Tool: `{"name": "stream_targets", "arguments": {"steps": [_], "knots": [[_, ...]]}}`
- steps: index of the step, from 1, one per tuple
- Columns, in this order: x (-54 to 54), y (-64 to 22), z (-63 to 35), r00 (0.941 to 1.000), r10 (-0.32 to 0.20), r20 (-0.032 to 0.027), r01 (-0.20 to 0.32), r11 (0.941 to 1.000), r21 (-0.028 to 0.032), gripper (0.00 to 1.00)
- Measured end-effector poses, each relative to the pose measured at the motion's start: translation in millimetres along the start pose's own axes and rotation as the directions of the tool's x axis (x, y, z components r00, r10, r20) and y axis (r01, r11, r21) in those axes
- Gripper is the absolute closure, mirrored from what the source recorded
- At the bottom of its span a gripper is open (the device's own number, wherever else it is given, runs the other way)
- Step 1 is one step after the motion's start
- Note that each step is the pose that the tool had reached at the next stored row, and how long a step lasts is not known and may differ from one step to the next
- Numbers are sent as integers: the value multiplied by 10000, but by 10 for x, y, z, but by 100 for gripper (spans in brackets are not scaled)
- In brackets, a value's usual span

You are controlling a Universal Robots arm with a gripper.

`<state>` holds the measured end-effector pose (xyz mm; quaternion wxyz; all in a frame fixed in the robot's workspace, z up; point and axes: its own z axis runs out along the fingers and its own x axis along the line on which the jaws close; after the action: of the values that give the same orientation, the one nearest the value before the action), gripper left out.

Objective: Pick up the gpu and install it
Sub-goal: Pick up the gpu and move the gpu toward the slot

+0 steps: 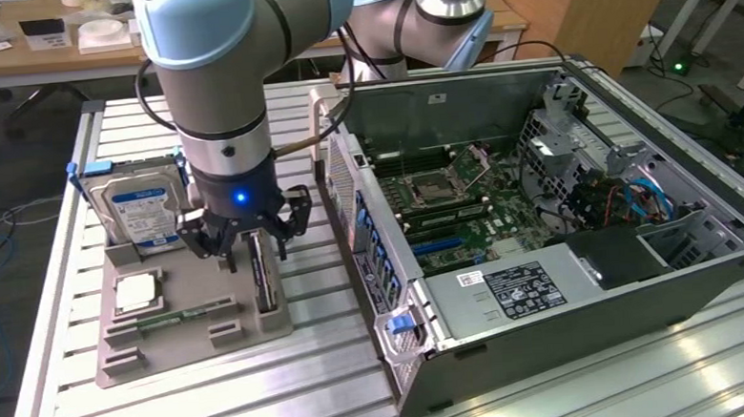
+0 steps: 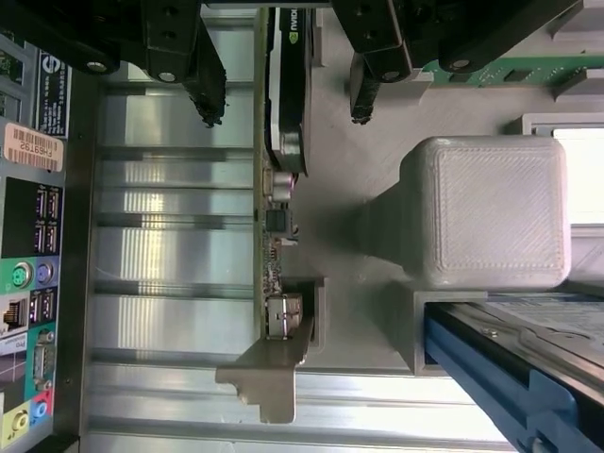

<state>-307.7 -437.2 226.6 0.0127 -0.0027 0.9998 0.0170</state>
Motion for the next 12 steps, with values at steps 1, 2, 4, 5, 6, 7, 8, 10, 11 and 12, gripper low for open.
{"name": "stream_targets", "arguments": {"steps": [1,2,4,5,6,7,8,10,11,12], "knots": [[0,6,7,10000,0,0,0,10000,0,35],[0,11,13,10000,-1,-1,1,10000,1,35],[0,21,25,10000,-1,0,1,10000,-1,35],[0,22,35,10000,-3,2,3,10000,-2,35],[0,21,45,10000,-3,0,3,10000,0,35],[1,22,57,10000,-3,1,3,10000,-1,35],[3,23,65,10000,-1,0,1,10000,0,35],[4,25,83,10000,-1,0,1,10000,0,35],[4,28,91,10000,0,0,0,10000,0,35],[5,34,98,10000,1,-2,-1,10000,1,35]]}}
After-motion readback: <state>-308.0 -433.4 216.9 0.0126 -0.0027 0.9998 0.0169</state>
